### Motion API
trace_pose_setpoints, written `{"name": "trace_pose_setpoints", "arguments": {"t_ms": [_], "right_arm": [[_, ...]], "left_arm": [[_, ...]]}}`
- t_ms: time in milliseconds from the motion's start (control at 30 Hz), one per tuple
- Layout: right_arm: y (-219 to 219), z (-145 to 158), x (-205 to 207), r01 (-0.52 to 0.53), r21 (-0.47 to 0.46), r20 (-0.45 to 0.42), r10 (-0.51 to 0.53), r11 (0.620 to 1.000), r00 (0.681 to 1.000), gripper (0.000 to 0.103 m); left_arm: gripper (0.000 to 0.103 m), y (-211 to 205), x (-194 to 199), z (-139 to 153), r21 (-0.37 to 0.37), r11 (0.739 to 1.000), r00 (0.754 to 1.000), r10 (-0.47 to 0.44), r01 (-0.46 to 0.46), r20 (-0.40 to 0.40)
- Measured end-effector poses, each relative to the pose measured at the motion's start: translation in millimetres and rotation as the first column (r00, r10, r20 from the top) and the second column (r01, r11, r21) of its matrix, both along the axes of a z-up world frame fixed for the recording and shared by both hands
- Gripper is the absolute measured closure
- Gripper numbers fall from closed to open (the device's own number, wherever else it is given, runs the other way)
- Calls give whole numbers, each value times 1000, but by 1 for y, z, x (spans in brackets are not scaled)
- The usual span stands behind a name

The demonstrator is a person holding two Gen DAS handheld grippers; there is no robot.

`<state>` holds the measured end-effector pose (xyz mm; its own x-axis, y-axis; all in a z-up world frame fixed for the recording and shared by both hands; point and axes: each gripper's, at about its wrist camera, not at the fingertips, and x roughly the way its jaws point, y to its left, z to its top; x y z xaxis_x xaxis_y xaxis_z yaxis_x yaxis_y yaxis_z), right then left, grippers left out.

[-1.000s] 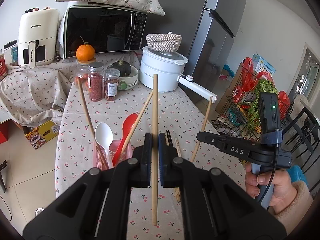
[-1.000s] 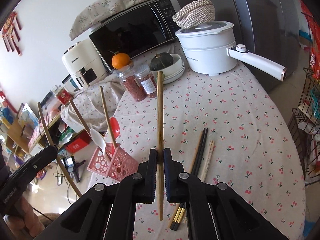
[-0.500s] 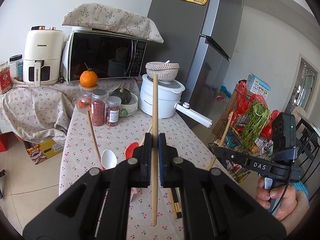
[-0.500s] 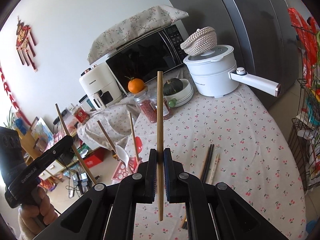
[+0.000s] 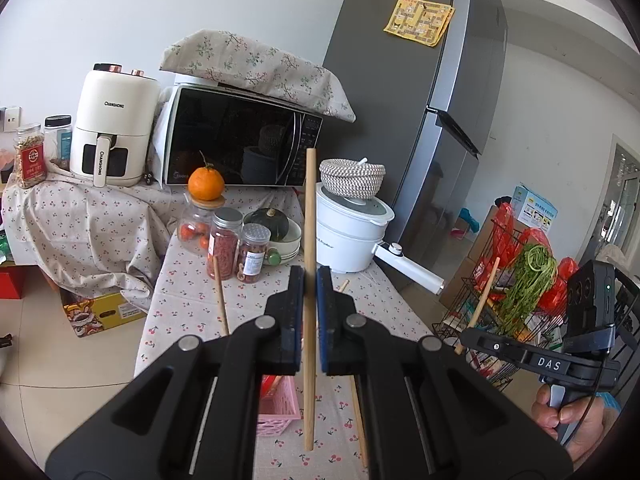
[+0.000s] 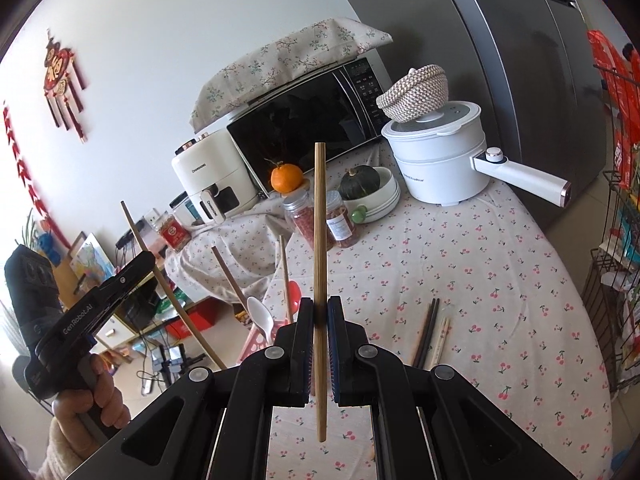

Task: Organize utensils
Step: 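Lower the left gripper's chopstick into the pink basket and open it while the right gripper carries its chopstick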

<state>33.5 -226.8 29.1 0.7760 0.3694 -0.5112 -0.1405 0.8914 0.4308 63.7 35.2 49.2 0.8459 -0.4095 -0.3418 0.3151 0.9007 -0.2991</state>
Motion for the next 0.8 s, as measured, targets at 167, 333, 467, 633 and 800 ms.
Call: {"name": "trace_pose_setpoints", "arguments": {"t_ms": [167,333,467,633,800], "right_arm": [[2,2,0,-6,6,7,6,1000,1000,96],[4,3,1,-8,7,10,8,1000,1000,96],[4,4,1,-9,8,12,9,1000,1000,96],[6,5,2,-12,5,14,12,1000,1000,96],[7,5,2,-13,5,14,13,1000,1000,96]], "left_arm": [[96,7,5,1,-28,999,998,43,-42,47],[96,7,11,-4,-32,998,996,61,-59,69],[96,9,13,-6,-44,996,992,83,-79,94],[96,12,17,-11,-62,992,987,116,-109,115],[96,15,22,-17,-69,989,983,142,-134,120]]}}
